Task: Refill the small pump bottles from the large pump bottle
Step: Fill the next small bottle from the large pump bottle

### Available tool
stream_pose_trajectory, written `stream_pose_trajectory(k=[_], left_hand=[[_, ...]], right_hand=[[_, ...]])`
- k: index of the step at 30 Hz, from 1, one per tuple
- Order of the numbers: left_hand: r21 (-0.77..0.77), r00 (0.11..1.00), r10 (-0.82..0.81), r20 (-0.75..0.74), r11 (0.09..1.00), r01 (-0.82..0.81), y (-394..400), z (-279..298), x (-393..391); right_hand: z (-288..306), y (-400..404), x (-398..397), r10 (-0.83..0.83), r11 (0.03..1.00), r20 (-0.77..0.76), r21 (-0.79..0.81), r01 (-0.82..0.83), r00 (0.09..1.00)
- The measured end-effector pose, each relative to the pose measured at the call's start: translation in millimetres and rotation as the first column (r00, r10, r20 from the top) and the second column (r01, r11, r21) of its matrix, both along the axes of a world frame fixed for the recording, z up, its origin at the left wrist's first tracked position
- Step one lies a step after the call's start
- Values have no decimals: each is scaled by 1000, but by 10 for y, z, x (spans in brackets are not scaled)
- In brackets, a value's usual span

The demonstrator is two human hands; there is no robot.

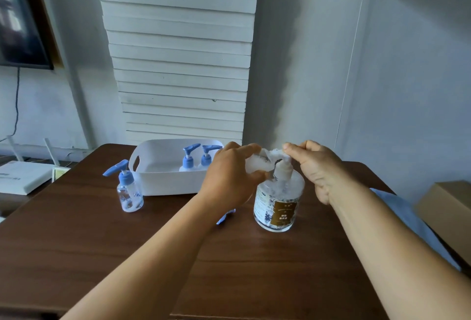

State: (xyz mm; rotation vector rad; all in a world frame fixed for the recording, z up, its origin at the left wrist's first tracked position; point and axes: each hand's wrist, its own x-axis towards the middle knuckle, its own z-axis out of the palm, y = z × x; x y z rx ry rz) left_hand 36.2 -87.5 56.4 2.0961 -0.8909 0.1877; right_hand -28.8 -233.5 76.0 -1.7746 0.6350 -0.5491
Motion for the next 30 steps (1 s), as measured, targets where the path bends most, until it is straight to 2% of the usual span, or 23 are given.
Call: stream_pose_trajectory(k=[3,8,14,19,25,30], left_hand=[[17,999,18,33,1000,-19,-12,67,22],[12,1000,7,10,1000,-7,-14,-11,6],[4,1000,16,6,1000,-16,-11,41,22],[15,1000,7,17,1000,-7,-28,-7,27],[24,1000,-1,8,1000,1,-6,44,43],[42,999,5,33,999,-6,-21,53,39]], right_hand=[[112,-35,19,11,1000,14,-23,-11,1000],[-95,-18,40,11,989,40,148,-17,999],[60,-15,32,1,998,33,68,-3,999],[-61,-2,13,-8,996,41,86,4,999],[47,25,3,-20,1000,3,-18,20,1000],[28,-1,1,6,995,17,100,-8,1000]])
